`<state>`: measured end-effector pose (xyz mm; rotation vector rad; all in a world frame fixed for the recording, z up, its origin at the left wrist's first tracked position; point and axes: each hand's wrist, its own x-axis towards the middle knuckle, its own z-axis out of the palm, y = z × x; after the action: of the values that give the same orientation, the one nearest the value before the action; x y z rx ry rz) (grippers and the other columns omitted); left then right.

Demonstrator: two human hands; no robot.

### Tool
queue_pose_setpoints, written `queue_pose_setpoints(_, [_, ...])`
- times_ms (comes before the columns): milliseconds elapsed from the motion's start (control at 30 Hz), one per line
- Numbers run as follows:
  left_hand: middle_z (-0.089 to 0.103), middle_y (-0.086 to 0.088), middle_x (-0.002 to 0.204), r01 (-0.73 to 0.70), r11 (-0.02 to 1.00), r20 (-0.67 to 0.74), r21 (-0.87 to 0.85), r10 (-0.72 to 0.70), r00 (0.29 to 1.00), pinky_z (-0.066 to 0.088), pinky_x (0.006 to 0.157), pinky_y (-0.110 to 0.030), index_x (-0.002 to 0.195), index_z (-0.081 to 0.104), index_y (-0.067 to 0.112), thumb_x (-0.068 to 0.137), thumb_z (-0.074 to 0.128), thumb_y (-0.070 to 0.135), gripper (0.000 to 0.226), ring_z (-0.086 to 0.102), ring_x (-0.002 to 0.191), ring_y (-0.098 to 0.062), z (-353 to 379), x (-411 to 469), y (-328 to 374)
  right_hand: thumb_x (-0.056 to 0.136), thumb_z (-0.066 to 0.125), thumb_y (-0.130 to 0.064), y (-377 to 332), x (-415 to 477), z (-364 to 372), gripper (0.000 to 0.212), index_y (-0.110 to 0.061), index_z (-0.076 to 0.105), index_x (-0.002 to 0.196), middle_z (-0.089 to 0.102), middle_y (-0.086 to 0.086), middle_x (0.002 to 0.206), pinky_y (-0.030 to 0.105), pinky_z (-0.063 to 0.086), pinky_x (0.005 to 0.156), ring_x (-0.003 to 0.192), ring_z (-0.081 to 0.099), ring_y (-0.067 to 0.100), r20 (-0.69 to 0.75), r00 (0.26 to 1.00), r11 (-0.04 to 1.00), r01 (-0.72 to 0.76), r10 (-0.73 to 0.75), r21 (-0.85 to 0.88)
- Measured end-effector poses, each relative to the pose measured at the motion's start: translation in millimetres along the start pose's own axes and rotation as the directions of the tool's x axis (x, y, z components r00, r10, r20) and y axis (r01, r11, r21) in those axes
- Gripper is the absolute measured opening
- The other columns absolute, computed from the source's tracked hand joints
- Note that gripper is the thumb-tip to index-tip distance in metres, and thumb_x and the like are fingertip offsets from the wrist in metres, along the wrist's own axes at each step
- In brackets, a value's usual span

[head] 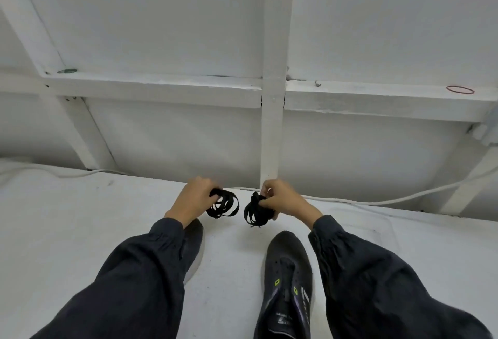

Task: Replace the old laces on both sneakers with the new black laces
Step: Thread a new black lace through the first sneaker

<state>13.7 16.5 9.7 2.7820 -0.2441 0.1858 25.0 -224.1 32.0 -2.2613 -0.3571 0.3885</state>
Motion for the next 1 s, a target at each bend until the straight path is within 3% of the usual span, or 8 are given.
queue_pose_setpoints(133, [0.071, -0.006, 0.103, 0.149, 0.983, 0.046, 0.104, -0.154, 0.987, 0.05, 0.077, -0.033, 0.103, 0.074, 0.017, 0.085, 0.058, 0.01, 0.025, 0.064, 0.094, -0.026, 19, -7, -20, 0.083, 0.064, -0.002, 2, 23, 40, 0.02, -0.012, 0.05, 0.076, 0.063, 0.016, 0.09, 0.023, 0.045, 0.04, 0.048, 0.058, 0.02, 0.077, 0.995, 0.974, -0.04, 0.058, -0.221])
queue_pose_setpoints(233, [0.067, -0.007, 0.11, 0.18, 0.971, 0.109, 0.157, -0.198, 0.974, 0.048, 0.08, -0.032, 0.109, 0.071, 0.019, 0.088, 0.059, 0.018, 0.024, 0.063, 0.099, -0.027, 35, -7, -23, 0.084, 0.066, -0.007, 10, 29, 57, 0.013, -0.011, 0.053, 0.084, 0.056, 0.01, 0.099, 0.021, 0.039, 0.047, 0.064, 0.056, 0.025, 0.088, 0.991, 0.912, -0.059, 0.104, -0.405])
queue_pose_setpoints(300, [0.066, -0.007, 0.112, 0.204, 0.963, 0.159, 0.174, -0.232, 0.96, 0.047, 0.079, -0.032, 0.112, 0.069, 0.018, 0.088, 0.059, 0.023, 0.026, 0.062, 0.101, -0.027, 43, -6, -23, 0.085, 0.068, -0.01, 16, 32, 62, 0.013, -0.009, 0.058, 0.094, 0.054, 0.008, 0.101, 0.023, 0.041, 0.052, 0.077, 0.058, 0.028, 0.087, 0.988, 0.898, -0.08, 0.13, -0.433])
queue_pose_setpoints(367, [0.066, -0.005, 0.116, 0.244, 0.96, 0.2, 0.134, -0.268, 0.943, 0.047, 0.08, -0.031, 0.116, 0.067, 0.019, 0.087, 0.061, 0.027, 0.03, 0.062, 0.105, -0.026, 46, -5, -26, 0.084, 0.072, -0.014, 22, 34, 62, 0.024, -0.006, 0.063, 0.105, 0.056, 0.009, 0.108, 0.028, 0.05, 0.058, 0.082, 0.06, 0.027, 0.093, 0.982, 0.919, -0.117, 0.163, -0.376])
queue_pose_setpoints(533, [0.063, -0.002, 0.126, 0.345, 0.929, 0.321, -0.133, -0.289, 0.902, 0.045, 0.094, -0.028, 0.125, 0.062, 0.023, 0.082, 0.069, 0.029, 0.044, 0.059, 0.113, -0.021, 36, 0, -37, 0.079, 0.081, -0.012, 25, 32, 51, 0.037, -0.006, 0.062, 0.111, 0.057, 0.01, 0.099, 0.024, 0.053, 0.05, 0.057, 0.059, 0.019, 0.119, 0.959, 0.953, -0.231, 0.257, -0.197])
queue_pose_setpoints(733, [0.054, 0.003, 0.137, 0.158, 0.964, 0.304, -0.216, -0.087, 0.949, 0.038, 0.105, -0.033, 0.127, 0.06, 0.023, 0.089, 0.063, 0.029, 0.038, 0.047, 0.129, -0.017, 23, -3, -23, 0.082, 0.071, 0.002, 18, 28, 50, 0.027, -0.003, 0.068, 0.109, 0.062, 0.01, 0.094, 0.018, 0.046, 0.043, 0.061, 0.056, 0.014, 0.034, 0.963, 0.953, -0.257, 0.266, -0.159])
queue_pose_setpoints(900, [0.061, 0.001, 0.128, 0.063, 0.932, 0.376, -0.357, 0.081, 0.923, 0.043, 0.102, -0.031, 0.13, 0.059, 0.016, 0.09, 0.065, 0.036, 0.045, 0.056, 0.118, -0.017, 26, -8, 1, 0.08, 0.072, 0.002, 2, 21, 53, 0.021, -0.001, 0.072, 0.101, 0.065, 0.012, 0.088, 0.017, 0.046, 0.044, 0.073, 0.061, 0.022, -0.035, 0.97, 0.97, -0.241, 0.24, -0.039])
queue_pose_setpoints(1000, [0.065, 0.003, 0.101, 0.008, 0.95, 0.376, -0.311, 0.115, 0.919, 0.048, 0.085, -0.033, 0.118, 0.064, 0.022, 0.089, 0.066, 0.036, 0.033, 0.06, 0.099, -0.02, 31, -9, 10, 0.077, 0.075, 0.001, -7, 12, 56, 0.016, -0.004, 0.072, 0.092, 0.063, 0.011, 0.082, 0.018, 0.048, 0.046, 0.068, 0.06, 0.016, -0.089, 0.973, 0.977, -0.208, 0.212, 0.054])
